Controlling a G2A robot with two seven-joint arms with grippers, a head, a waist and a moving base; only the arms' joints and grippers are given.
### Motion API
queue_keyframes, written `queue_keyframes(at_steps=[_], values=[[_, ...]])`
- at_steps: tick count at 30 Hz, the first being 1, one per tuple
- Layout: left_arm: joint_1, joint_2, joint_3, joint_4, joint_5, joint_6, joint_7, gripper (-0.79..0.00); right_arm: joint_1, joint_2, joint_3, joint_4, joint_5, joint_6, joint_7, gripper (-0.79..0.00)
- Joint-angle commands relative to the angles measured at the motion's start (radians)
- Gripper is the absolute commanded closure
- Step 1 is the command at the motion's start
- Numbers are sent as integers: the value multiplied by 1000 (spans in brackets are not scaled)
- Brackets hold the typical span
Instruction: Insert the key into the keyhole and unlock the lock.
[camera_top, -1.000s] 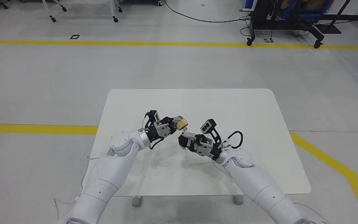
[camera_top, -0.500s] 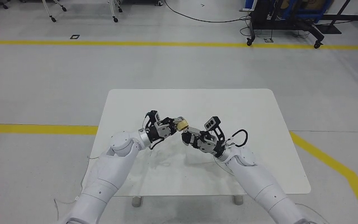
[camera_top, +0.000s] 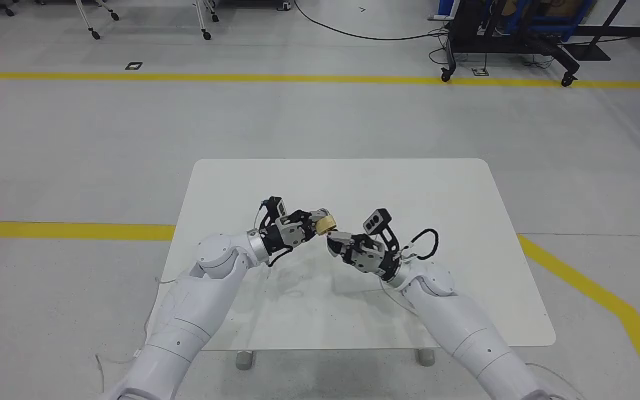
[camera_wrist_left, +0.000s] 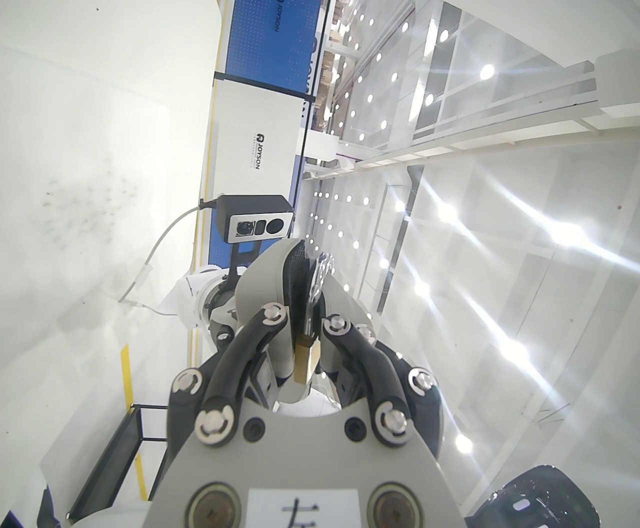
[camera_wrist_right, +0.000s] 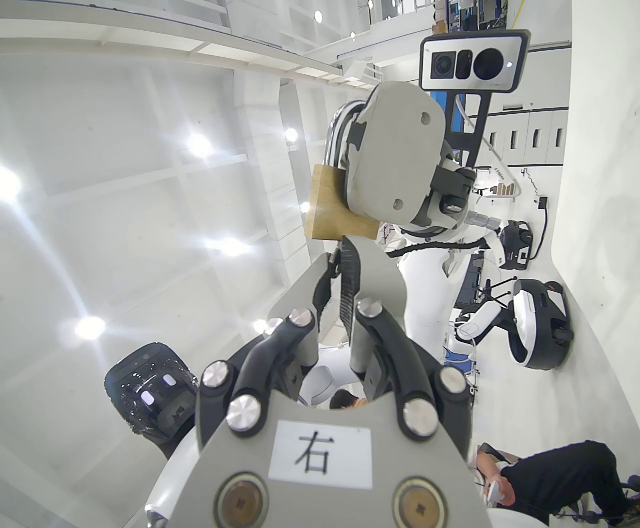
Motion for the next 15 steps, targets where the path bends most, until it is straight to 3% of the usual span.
queue_keyframes(at_steps=[1,9,15], values=[[1,0,0,-3,0,-4,1,0,-1,-3,0,2,5,5,-7,0],[7,0,4,-15,26,-46,8,0,-17,-19,3,12,97,54,-36,0],[25,4,12,-60,152,-165,87,0,-37,-41,4,19,325,216,12,0]])
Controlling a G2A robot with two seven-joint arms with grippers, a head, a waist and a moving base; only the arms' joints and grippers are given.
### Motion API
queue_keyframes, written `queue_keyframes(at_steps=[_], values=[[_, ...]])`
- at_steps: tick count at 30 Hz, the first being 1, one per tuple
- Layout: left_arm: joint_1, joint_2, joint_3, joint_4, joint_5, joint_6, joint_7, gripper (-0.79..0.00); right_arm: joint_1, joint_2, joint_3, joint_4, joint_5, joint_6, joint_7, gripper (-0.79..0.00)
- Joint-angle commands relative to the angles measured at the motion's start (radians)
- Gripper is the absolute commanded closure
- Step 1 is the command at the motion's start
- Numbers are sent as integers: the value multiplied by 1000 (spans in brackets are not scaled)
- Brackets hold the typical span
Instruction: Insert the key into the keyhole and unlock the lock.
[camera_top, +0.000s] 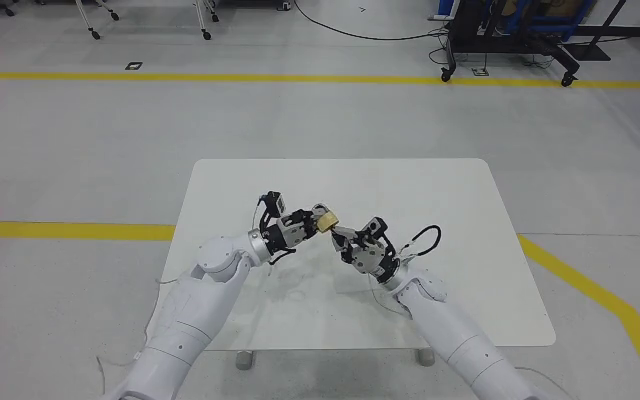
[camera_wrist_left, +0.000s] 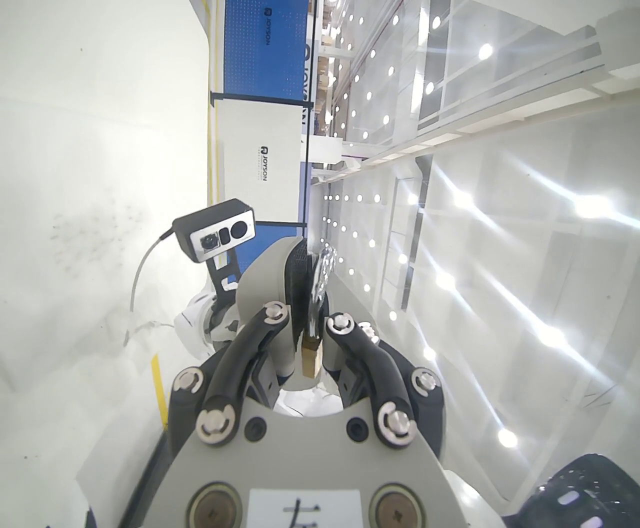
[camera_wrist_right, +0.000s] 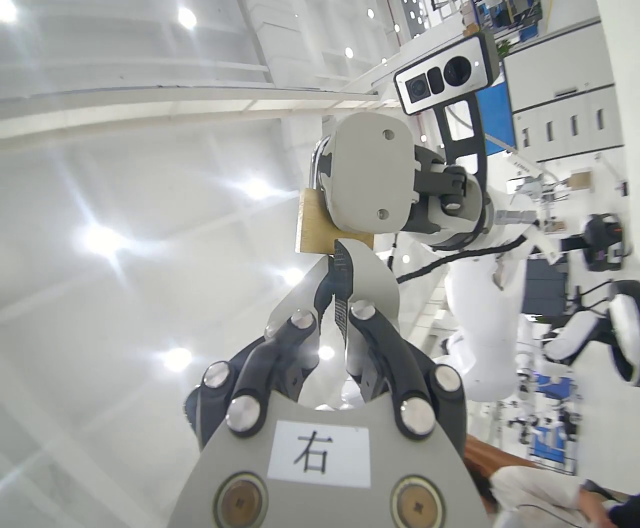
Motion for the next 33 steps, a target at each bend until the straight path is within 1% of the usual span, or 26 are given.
queue_keyframes(at_steps=[1,4,7,10,11,12,13,14,17,20,22,25,27,30,33], values=[[10,2,0,-21,49,-35,32,0,2,-5,1,15,60,52,28,0],[26,6,-4,-51,116,-71,77,0,7,-13,1,40,118,118,59,0],[43,9,-8,-75,150,-85,109,0,12,-17,4,56,127,131,82,0],[55,10,-14,-87,148,-81,124,0,15,-18,11,62,103,111,90,0],[57,11,-18,-88,143,-76,127,0,16,-18,15,64,89,98,91,-240],[59,11,-21,-89,134,-71,129,0,17,-16,22,64,63,71,86,-382],[60,11,-26,-88,122,-68,131,0,15,-14,27,58,39,48,87,-699],[61,11,-29,-88,115,-63,132,0,12,-12,34,48,21,31,96,-785],[65,11,-36,-90,93,-56,136,0,-5,0,73,15,-50,-37,118,-785],[61,10,-33,-87,98,-39,143,0,-34,20,135,-38,-120,-92,138,-785],[47,9,-17,-77,134,1,151,0,-60,38,197,-76,-186,-149,114,-785],[-1,4,39,-54,239,116,153,0,-121,67,317,-162,-295,-244,39,-785],[-43,-2,95,-30,336,182,147,0,-181,84,402,-247,-324,-267,1,-785],[-104,-20,175,25,416,238,136,0,-181,84,402,-247,-324,-267,1,-785],[-158,-44,244,90,447,243,131,0,-181,84,402,-247,-324,-267,1,-785]])
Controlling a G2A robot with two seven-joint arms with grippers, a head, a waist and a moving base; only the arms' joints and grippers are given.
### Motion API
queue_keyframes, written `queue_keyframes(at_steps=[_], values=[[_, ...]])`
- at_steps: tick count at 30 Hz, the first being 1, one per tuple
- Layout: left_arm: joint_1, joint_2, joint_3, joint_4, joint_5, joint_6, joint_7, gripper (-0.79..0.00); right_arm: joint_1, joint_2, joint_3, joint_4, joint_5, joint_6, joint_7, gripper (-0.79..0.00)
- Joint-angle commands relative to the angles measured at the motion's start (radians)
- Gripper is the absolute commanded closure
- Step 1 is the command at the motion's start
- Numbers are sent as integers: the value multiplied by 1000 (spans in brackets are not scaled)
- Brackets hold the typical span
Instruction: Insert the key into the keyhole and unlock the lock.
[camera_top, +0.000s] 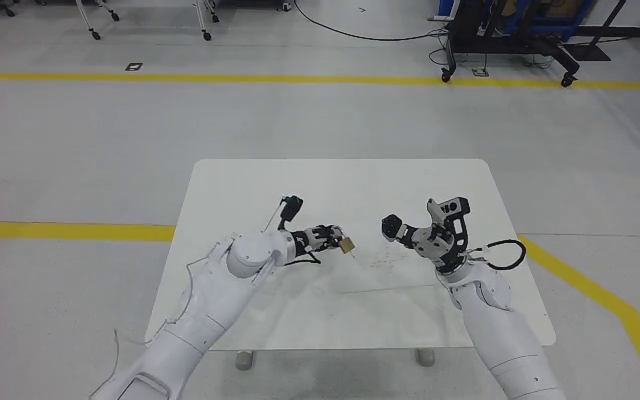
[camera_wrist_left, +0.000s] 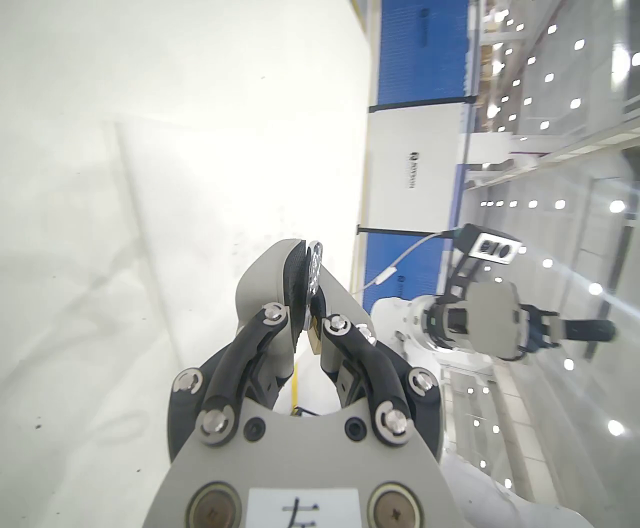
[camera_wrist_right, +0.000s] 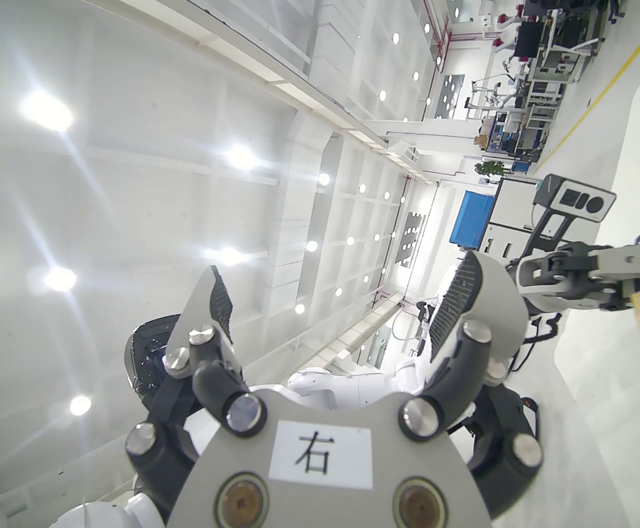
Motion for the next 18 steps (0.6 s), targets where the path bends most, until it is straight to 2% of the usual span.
queue_keyframes(at_steps=[1,3,5,6,9,13,16,18], values=[[-32,-17,45,48,7,-7,-3,0,0,0,0,0,0,0,0,-785],[-60,-35,85,100,17,-14,-5,0,0,0,0,0,0,0,0,-785],[-86,-51,118,152,22,-21,-12,-345,0,0,0,0,0,0,0,-785],[-94,-59,124,175,10,-25,-11,-785,0,0,0,0,0,0,0,-785],[-112,-72,122,235,-30,-51,-12,-785,0,0,0,0,0,0,0,-785],[-118,-68,91,275,-49,-86,-7,-785,0,0,0,0,0,0,0,-785],[-94,-47,31,238,-50,-146,36,-785,0,0,0,0,0,0,0,-785],[-56,-21,-36,164,-39,-194,76,-785,0,0,0,0,0,0,0,-785]])
